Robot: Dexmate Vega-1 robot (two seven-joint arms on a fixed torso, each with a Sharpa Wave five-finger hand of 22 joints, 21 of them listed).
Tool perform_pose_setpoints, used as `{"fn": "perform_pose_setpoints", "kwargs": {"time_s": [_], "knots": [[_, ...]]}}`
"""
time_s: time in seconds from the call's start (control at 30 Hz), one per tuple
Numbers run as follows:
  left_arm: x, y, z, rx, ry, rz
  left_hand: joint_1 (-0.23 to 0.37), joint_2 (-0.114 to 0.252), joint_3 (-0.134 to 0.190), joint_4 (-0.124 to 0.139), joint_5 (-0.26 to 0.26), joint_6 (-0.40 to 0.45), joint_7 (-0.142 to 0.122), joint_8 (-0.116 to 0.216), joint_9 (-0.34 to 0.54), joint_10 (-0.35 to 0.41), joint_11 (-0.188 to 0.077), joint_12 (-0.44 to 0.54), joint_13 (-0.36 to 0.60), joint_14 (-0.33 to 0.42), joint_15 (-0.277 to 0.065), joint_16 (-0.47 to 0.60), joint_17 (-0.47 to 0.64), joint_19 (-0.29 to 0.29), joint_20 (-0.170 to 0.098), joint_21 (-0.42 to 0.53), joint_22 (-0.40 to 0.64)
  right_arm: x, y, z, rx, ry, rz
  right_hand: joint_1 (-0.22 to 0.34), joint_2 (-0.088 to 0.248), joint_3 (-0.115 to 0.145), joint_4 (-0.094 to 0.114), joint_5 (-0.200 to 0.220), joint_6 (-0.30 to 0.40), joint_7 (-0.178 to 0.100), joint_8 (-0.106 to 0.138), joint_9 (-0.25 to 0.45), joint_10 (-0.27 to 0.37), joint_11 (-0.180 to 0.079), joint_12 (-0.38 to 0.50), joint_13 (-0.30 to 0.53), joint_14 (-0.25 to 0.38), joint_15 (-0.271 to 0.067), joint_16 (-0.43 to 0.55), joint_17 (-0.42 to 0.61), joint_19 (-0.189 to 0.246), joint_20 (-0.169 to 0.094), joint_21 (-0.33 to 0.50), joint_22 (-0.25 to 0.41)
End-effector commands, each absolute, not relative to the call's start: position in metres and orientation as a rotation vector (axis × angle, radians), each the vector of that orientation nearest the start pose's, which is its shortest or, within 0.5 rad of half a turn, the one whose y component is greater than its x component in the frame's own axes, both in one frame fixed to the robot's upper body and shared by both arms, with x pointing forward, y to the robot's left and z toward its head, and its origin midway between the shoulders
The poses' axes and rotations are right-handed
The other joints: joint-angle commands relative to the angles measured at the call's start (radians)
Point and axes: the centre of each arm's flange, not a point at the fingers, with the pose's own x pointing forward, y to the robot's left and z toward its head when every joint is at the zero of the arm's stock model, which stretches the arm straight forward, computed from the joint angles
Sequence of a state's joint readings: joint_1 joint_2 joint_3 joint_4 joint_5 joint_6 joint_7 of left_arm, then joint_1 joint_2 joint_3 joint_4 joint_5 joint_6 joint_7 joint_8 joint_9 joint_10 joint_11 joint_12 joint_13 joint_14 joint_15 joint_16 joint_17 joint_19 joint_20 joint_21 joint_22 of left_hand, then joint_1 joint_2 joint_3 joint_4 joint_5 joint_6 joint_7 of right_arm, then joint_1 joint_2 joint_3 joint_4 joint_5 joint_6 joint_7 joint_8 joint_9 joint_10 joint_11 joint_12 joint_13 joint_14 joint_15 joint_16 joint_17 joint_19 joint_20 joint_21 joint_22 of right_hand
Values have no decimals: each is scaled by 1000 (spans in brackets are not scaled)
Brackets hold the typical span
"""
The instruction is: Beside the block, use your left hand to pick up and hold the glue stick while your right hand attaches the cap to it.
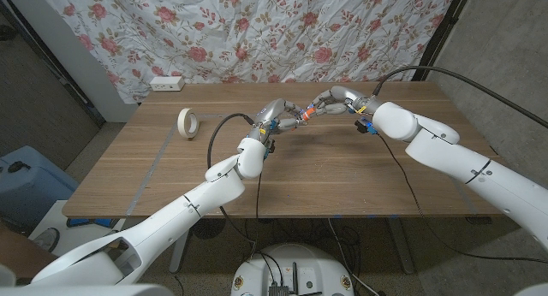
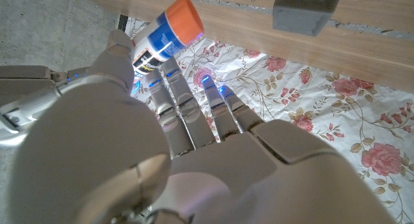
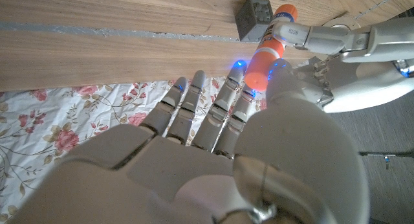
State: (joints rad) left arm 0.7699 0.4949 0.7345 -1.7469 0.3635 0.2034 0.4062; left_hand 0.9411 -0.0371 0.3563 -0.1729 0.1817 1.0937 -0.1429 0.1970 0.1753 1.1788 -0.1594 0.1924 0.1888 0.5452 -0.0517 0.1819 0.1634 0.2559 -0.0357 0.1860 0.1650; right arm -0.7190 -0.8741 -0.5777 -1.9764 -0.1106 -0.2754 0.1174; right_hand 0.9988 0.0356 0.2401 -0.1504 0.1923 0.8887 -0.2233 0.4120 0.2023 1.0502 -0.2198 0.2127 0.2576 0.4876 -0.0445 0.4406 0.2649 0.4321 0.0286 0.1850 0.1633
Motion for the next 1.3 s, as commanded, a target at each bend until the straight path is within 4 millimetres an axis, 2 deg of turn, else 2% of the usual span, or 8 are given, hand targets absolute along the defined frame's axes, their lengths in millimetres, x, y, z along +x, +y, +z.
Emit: {"fn": "perform_pose_setpoints", "kwargs": {"time_s": [0.03,0.73,1.03,1.3], "knots": [[580,91,16,884,-865,43,-37,97,10,3,4,100,37,6,18,72,-62,6,5,9,-117,0,3,-1,-3,3,3,562,-191,69,-1125,-610,248,-1,11,-1,0,0,6,0,4,3,-5,-1,-3,4,1,-121,9,-1,1,4,2,3],[583,91,17,879,-858,49,-36,97,11,3,4,102,41,6,18,74,-62,6,5,12,-119,0,3,1,-3,3,3,566,-190,71,-1119,-608,247,0,7,-5,-1,0,2,0,-1,3,-11,0,-5,4,-3,-119,9,-2,2,5,2,3],[583,91,16,878,-857,49,-37,97,12,4,4,102,44,6,18,77,-62,7,5,14,-119,-1,2,1,-3,3,3,564,-192,71,-1117,-608,249,-26,-11,-22,6,2,-46,1,-30,-2,-60,2,-17,3,-17,-111,0,-6,-2,17,1,3],[581,92,15,879,-855,50,-38,97,12,4,4,103,44,6,18,78,-62,7,5,15,-119,-1,2,1,-3,3,3,561,-192,72,-1120,-612,254,-44,-25,-33,7,10,-106,1,-74,-13,-120,3,-24,1,-32,-92,-10,-12,-12,30,0,3]]}}
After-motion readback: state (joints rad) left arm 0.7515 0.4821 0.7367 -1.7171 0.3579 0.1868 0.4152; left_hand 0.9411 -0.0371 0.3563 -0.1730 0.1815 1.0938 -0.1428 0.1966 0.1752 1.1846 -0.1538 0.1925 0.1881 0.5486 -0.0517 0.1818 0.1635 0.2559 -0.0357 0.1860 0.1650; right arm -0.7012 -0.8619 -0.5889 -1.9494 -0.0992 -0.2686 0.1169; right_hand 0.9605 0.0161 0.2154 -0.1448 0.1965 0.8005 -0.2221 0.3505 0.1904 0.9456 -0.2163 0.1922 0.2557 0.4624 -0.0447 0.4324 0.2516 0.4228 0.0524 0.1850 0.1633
